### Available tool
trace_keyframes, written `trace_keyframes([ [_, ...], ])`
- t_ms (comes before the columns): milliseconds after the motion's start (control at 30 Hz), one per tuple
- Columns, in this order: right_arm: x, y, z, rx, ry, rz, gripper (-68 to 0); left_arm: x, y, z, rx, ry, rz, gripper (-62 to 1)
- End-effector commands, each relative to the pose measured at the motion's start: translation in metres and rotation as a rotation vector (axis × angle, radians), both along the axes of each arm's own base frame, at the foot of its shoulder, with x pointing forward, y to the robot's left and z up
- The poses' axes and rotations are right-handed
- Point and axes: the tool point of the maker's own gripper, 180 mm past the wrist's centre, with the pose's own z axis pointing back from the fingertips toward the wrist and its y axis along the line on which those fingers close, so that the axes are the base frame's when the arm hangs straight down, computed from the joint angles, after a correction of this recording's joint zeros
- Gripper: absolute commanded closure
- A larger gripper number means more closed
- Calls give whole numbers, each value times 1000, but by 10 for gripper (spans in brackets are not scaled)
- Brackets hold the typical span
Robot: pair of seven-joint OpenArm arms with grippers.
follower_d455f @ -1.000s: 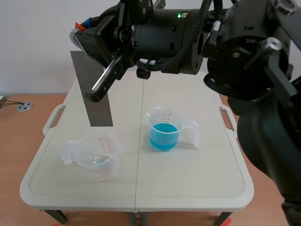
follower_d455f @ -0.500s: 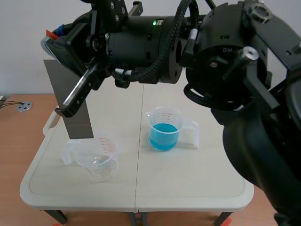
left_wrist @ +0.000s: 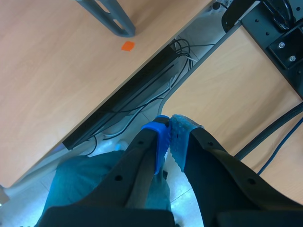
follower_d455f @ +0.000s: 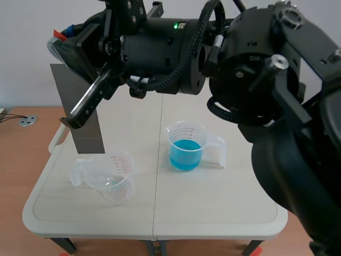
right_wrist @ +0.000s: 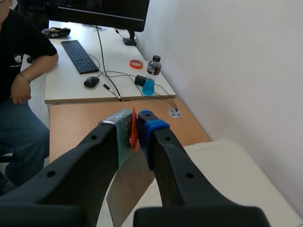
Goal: Hold the metal plate by the orange handle, dip it into the blue solution, take it out and point at it, then put the plate back in the beaker on the left.
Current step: 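Put the plate into the left beaker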
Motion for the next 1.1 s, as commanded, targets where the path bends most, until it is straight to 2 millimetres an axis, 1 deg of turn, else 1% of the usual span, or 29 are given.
trace_keyframes([
  [0, 1, 2, 7, 33, -8, 9, -13, -1, -3, 1, -16, -6, 8, -13],
  [300, 8, 2, -10, 31, 22, 3, -13, -10, -9, -3, -17, 8, 18, -13],
  [900, 20, 1, -54, 0, 99, -16, -13, -11, -11, -4, -21, 6, 26, -13],
  [1067, 23, 0, -69, -16, 116, -22, -13, -11, -11, -4, -20, 7, 26, -13],
])
